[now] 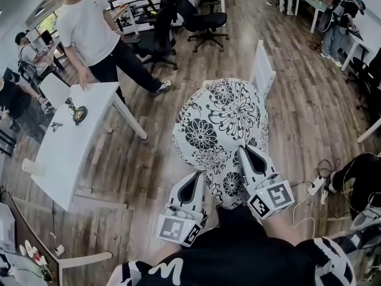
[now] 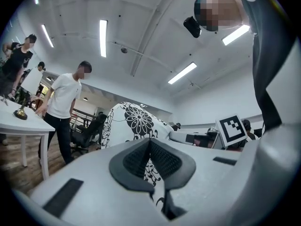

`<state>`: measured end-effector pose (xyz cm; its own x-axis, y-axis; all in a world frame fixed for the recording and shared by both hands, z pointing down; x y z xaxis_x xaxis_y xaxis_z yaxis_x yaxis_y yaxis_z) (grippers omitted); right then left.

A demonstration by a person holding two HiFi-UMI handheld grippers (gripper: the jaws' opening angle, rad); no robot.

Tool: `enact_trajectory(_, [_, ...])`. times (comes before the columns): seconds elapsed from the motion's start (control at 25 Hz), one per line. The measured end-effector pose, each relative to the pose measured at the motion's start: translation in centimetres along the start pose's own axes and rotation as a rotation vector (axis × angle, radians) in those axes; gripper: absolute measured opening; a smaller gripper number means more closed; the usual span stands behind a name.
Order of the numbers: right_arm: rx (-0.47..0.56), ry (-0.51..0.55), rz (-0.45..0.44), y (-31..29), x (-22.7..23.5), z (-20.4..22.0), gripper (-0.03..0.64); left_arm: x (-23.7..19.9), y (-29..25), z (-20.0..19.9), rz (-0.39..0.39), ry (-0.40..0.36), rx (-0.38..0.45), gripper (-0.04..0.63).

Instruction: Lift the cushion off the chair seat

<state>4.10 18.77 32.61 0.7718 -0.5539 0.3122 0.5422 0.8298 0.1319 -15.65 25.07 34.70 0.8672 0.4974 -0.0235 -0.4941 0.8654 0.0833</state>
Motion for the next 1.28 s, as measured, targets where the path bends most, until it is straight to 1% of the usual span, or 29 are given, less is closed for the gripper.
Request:
enact_trajectory(0.24, [0.008,0.016,0.024,5.4,-4.3,1.2,0.029,2.0,5.8,0.7,0.014,0.022,0.01,0.003])
enact_trajectory(0.44, [0.006,0.022,0.033,7.1,-5.2,0.3,0.029,3.2,6.5,-0.3,0.028,0.026,0.015,0.003])
enact_trajectory(0.76, [0.023,0.013,0.022,9.0,-6.0,-0.3,0.029,4.7,8.1,-1.5,0.006,0.002,0.023,0.003])
enact_trajectory(0.88, [0.022,0.01,0.013,10.9,-6.3,-0.9,0.029,6.9,8.9,-1.7,0.007,-0.003,0.017,0.003])
enact_trajectory(1.08, [0.009,0.003,0.0,16.2,-5.8,-1.3,0.029,12.3,10.4,-1.5,0.011,-0.005,0.011,0.003])
enact_trajectory(1.28, [0.008,-0.004,0.002,20.4,-5.3,-1.9,0.029,16.5,11.6,-1.4,0.019,-0.007,0.007,0.003])
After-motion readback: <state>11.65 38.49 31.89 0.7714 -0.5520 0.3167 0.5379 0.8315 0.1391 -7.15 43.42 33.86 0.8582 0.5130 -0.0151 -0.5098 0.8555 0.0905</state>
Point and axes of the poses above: the fingertips, and each gripper's own axes: y backward along the fingers, x to its right, z out of its underside, the point moved 8 cm from there along y, backward along the fingers, and after that the axes turned 9 degrees about -y, right-handed, at the moved point
